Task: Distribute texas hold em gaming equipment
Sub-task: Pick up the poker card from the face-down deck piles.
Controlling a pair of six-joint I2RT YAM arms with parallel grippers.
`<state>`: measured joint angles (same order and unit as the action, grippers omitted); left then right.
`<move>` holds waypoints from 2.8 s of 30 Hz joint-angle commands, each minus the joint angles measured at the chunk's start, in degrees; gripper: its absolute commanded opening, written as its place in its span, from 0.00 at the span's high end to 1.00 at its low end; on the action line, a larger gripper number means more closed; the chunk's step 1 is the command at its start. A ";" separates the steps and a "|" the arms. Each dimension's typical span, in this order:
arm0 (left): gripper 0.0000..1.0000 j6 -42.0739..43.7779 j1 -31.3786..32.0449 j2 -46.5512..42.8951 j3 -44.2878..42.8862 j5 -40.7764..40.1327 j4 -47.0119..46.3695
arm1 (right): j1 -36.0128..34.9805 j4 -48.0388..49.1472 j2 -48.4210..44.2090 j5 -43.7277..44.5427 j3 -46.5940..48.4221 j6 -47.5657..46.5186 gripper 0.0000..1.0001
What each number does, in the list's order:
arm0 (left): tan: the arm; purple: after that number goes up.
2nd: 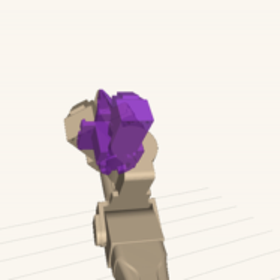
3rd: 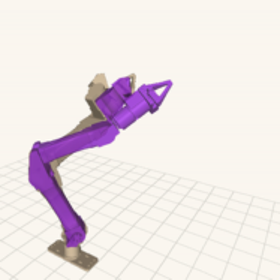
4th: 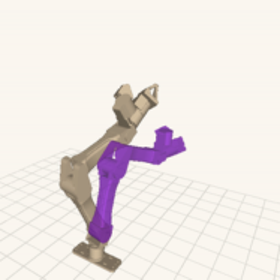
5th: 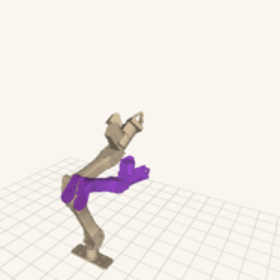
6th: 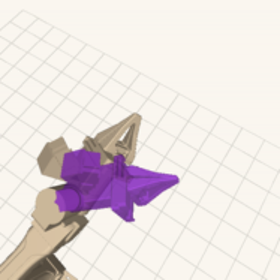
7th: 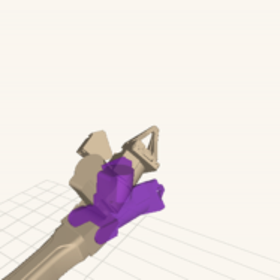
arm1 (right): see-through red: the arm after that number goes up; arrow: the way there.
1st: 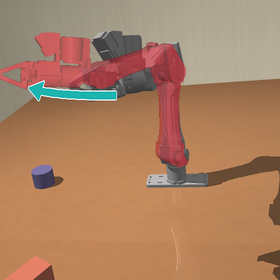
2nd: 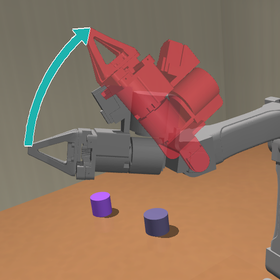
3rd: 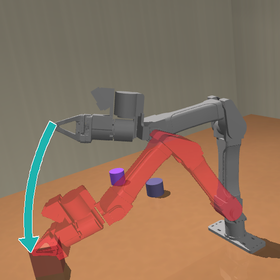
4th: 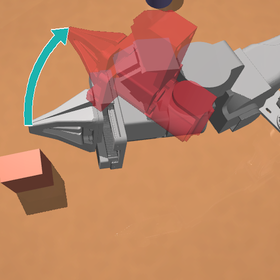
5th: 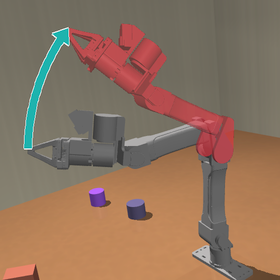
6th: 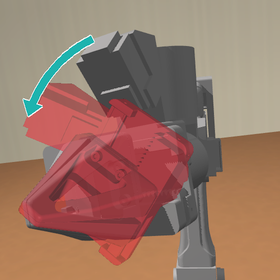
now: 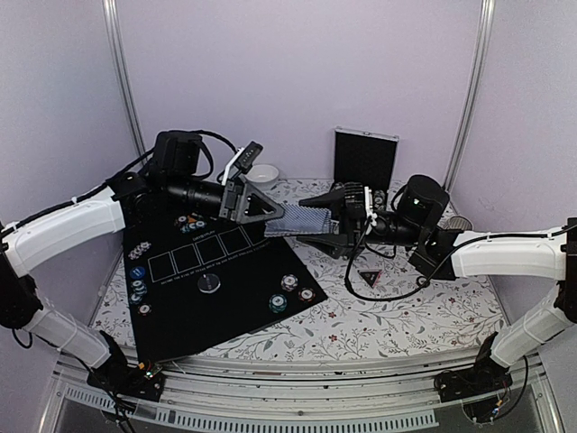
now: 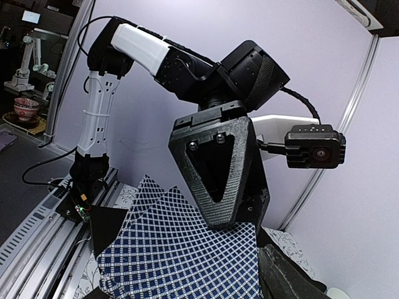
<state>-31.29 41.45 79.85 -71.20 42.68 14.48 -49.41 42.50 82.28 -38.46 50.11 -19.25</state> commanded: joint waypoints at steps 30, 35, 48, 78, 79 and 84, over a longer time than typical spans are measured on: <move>0.37 33.10 -4.85 -10.37 -11.13 -9.37 11.72 | 0.89 1.98 -2.03 -3.26 0.06 2.01 0.41; 0.51 50.16 -2.13 -16.03 -6.60 -13.80 12.17 | 0.82 1.24 -2.13 -4.43 0.54 2.01 0.41; 0.65 76.76 10.04 -13.90 -4.39 -17.49 18.66 | 0.81 -0.67 -1.73 -6.36 1.33 1.73 0.41; 0.84 81.24 15.31 -11.13 -2.98 -24.39 14.36 | 0.87 -0.66 -1.98 -6.70 1.33 1.14 0.41; 0.83 81.21 15.25 -11.05 -2.98 -24.44 14.61 | 0.86 -0.66 -2.05 -6.64 1.30 1.14 0.41; 0.82 80.96 15.31 -11.00 -2.88 -24.34 15.03 | 0.83 -0.79 -2.21 -6.52 1.18 0.88 0.41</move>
<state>49.52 55.88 69.06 -74.89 18.55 30.59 -48.93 41.23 81.84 -44.34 50.13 -18.02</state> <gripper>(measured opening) 0.176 0.591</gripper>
